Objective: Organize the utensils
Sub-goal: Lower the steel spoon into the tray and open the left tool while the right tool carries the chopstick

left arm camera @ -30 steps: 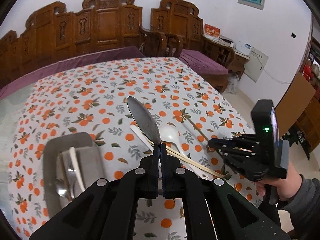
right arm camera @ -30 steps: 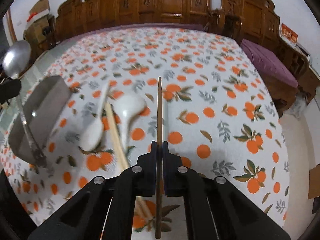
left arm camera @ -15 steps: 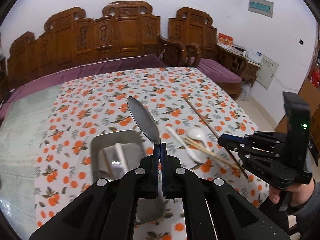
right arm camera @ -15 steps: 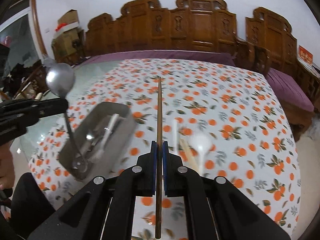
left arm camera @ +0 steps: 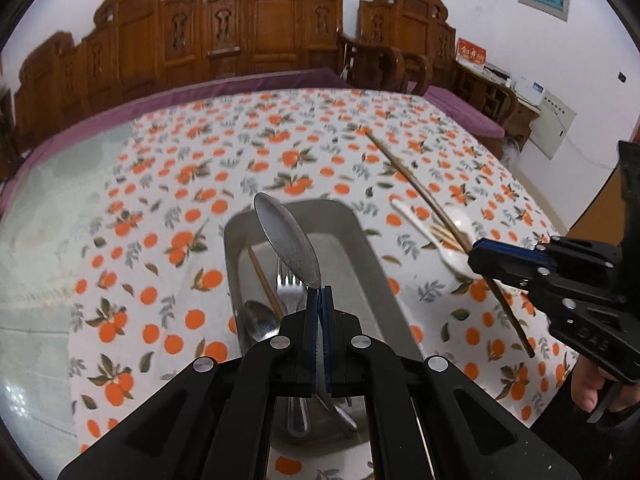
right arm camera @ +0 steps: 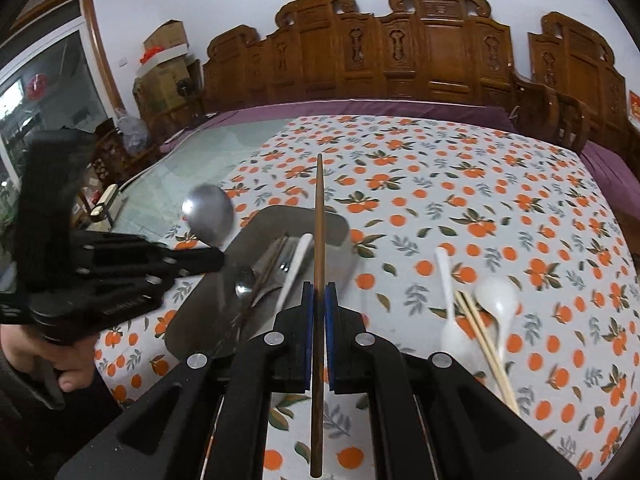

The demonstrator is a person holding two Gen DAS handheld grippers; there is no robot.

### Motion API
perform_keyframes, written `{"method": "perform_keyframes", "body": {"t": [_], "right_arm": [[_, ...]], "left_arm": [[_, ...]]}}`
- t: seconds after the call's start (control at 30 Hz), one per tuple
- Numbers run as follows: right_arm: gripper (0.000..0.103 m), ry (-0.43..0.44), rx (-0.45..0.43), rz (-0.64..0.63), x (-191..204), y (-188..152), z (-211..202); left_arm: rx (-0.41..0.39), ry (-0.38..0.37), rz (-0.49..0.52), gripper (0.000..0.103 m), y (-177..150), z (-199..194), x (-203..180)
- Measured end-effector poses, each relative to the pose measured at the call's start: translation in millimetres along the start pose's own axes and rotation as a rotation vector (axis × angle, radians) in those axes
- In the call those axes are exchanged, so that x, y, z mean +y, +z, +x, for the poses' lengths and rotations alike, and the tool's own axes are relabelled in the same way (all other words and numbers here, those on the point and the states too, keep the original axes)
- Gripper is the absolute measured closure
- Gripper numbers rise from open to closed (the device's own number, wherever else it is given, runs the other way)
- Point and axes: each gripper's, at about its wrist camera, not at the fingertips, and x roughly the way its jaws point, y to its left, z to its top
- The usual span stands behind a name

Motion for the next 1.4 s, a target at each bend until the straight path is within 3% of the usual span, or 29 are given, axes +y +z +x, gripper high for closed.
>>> {"method": "perform_keyframes", "body": {"t": [0.37,0.77,1.07,1.27,1.4], "right_arm": [[0.096,0.079,-0.014,0.041,-3,1,27],[0.096,0.103,0.028,0.028,-2,-9,42],[0.096,0.152,0.023,0.043,8,-6,41],[0.096,0.165,0.016,0.047,19,2,50],[0.096,0.148,0.021,0.053,25,11,67]], "left_arm": [[0.044,-0.044,-0.023,0.102,-5,35,5],[0.079,-0.014,-0.054,0.102,-10,61,10],[0.011,0.020,-0.094,0.100,-5,38,23],[-0.078,0.090,-0.121,0.081,-1,10,37],[-0.118,0.158,-0.140,0.060,2,-2,50]]}}
